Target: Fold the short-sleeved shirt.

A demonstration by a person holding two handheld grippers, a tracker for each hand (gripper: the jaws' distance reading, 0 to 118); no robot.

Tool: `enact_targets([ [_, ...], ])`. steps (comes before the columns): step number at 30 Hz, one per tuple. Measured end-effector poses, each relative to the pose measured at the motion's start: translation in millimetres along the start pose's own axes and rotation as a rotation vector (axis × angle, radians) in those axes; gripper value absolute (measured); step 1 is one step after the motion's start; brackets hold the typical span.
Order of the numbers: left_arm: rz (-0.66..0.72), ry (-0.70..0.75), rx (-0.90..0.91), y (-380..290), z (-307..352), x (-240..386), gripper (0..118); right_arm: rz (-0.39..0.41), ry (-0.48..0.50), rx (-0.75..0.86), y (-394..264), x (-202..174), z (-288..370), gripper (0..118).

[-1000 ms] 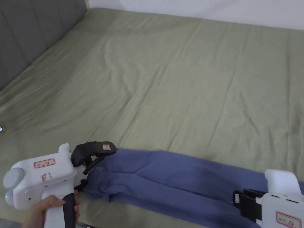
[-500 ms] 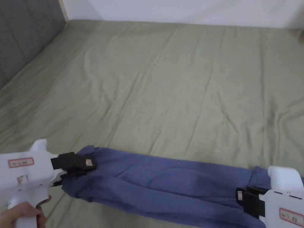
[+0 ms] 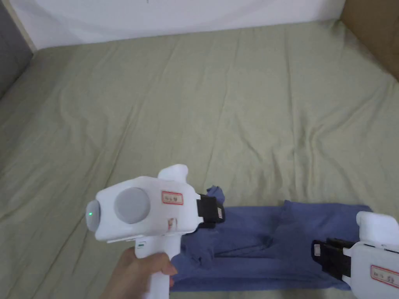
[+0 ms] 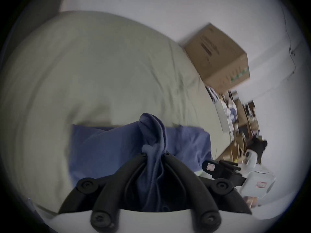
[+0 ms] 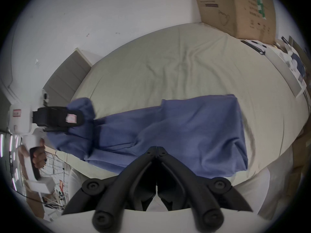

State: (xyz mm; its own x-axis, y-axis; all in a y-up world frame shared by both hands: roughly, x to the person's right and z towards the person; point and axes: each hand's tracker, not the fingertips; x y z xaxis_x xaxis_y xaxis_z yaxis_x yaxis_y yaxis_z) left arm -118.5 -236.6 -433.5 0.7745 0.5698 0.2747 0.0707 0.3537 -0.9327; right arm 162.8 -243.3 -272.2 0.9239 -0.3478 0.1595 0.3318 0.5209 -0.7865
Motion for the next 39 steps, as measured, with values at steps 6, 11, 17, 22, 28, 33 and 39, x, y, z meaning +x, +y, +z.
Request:
enact_targets([
  [6,-0.051,0.065,-0.083,-7,-50,14,65,-0.046,-0.048,0.037,-1,24,14,0],
  [11,0.062,-0.012,0.011,-2,-7,-9,85,-0.059,-0.048,0.048,1,32,19,0],
  [17,0.123,0.114,0.107,1,24,-43,74,-0.057,-0.021,0.048,0,26,13,0],
  [22,0.059,0.059,-0.027,-17,-4,-36,20,-0.049,0.001,0.041,-1,21,10,0],
  [28,-0.08,0.057,-0.121,-32,-46,6,20,-0.041,0.0,0.042,0,21,11,0],
  [33,-0.124,0.065,-0.144,-31,-61,27,20,-0.045,-0.016,0.045,-1,24,14,0],
  [39,-0.214,0.072,-0.145,-31,-53,39,20,-0.04,-0.027,0.04,0,22,17,0],
])
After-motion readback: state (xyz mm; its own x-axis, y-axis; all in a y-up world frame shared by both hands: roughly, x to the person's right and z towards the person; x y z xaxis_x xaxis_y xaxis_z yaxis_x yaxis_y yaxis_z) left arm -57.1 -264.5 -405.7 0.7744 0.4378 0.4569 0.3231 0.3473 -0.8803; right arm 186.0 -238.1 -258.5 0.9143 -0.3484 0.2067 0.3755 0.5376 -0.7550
